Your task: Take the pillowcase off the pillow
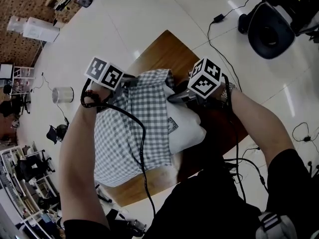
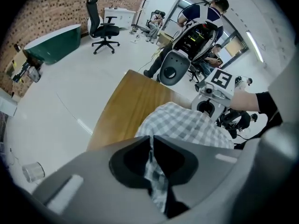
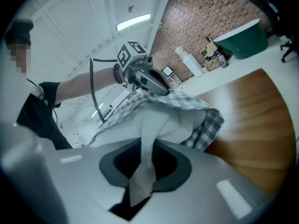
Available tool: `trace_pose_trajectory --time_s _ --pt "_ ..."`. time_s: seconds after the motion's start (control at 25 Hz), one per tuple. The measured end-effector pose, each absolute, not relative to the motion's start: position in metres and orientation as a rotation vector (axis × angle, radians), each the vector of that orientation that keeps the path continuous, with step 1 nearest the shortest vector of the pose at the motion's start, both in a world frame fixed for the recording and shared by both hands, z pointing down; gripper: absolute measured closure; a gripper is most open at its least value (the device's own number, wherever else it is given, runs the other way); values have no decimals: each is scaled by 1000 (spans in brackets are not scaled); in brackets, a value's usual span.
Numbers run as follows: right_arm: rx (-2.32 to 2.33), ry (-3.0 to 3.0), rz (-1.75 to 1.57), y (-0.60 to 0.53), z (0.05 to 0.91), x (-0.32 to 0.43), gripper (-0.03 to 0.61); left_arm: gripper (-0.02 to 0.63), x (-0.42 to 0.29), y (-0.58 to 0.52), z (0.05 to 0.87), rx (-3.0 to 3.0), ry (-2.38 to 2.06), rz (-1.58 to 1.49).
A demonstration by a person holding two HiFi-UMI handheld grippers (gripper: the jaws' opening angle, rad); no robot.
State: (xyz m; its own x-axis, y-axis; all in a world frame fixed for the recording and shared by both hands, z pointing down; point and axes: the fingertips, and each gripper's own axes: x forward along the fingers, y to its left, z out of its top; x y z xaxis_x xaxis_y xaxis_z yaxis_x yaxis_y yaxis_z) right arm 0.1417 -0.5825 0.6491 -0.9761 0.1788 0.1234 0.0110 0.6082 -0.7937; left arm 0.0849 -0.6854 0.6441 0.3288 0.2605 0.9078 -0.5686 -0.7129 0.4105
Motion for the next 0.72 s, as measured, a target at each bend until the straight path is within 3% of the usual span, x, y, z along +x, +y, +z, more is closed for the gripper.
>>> trace_pose_trajectory --time_s 0.72 --pt "291 -2748 422 -505 551 178 555 603 29 -685 630 1787 -628 1554"
